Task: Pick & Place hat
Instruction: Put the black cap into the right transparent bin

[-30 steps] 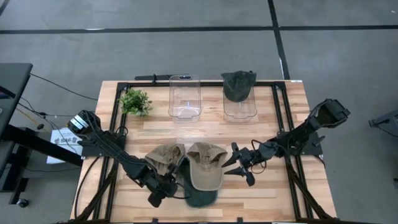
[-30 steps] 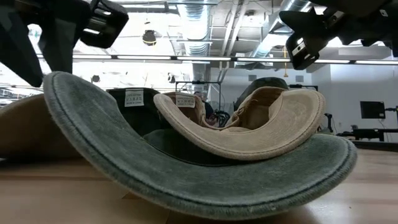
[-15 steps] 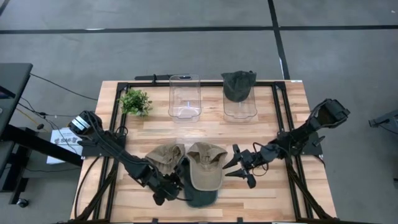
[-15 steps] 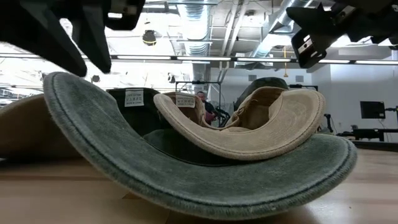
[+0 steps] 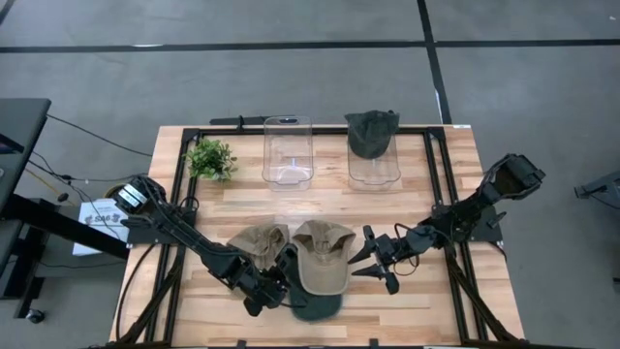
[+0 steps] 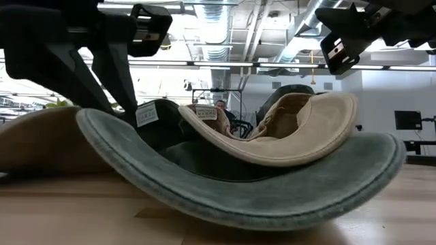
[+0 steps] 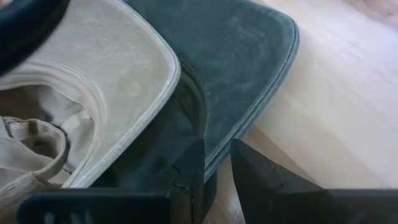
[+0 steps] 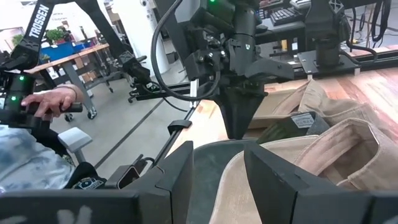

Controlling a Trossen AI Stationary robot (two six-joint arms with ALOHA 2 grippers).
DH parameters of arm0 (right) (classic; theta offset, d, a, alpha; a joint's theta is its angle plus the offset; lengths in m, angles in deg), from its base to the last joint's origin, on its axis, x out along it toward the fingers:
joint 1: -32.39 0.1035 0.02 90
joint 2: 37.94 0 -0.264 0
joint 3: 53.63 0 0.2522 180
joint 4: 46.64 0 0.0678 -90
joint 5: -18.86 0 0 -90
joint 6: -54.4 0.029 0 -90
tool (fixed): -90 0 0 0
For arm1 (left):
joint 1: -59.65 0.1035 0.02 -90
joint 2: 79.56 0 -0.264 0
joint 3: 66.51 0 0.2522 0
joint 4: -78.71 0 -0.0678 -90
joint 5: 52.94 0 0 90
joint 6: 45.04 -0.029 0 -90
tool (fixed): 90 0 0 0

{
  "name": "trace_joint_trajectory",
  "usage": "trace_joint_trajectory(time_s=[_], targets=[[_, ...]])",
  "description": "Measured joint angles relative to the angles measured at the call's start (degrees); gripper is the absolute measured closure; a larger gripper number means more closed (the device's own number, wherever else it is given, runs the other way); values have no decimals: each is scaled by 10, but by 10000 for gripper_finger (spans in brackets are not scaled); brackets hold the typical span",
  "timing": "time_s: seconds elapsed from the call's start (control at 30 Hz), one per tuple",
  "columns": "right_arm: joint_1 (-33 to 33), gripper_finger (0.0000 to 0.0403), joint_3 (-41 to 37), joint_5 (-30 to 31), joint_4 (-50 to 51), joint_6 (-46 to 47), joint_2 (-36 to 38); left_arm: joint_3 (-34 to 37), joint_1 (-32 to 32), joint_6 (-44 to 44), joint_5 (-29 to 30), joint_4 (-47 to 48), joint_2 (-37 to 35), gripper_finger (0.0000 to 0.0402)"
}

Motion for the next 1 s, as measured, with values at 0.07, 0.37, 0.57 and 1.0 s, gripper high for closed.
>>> trace_joint_trajectory(time_s=[0.07,0.37,0.57,1.0], targets=[[0,268,0,0,0,0,0,0,-1,7,-7,0,0,325],[0,268,0,0,0,-4,0,0,0,15,-14,0,0,325],[0,269,0,0,0,-4,0,0,9,14,-15,-1,1,325],[0,269,0,3,-4,-5,0,0,32,31,-65,-35,1,325]])
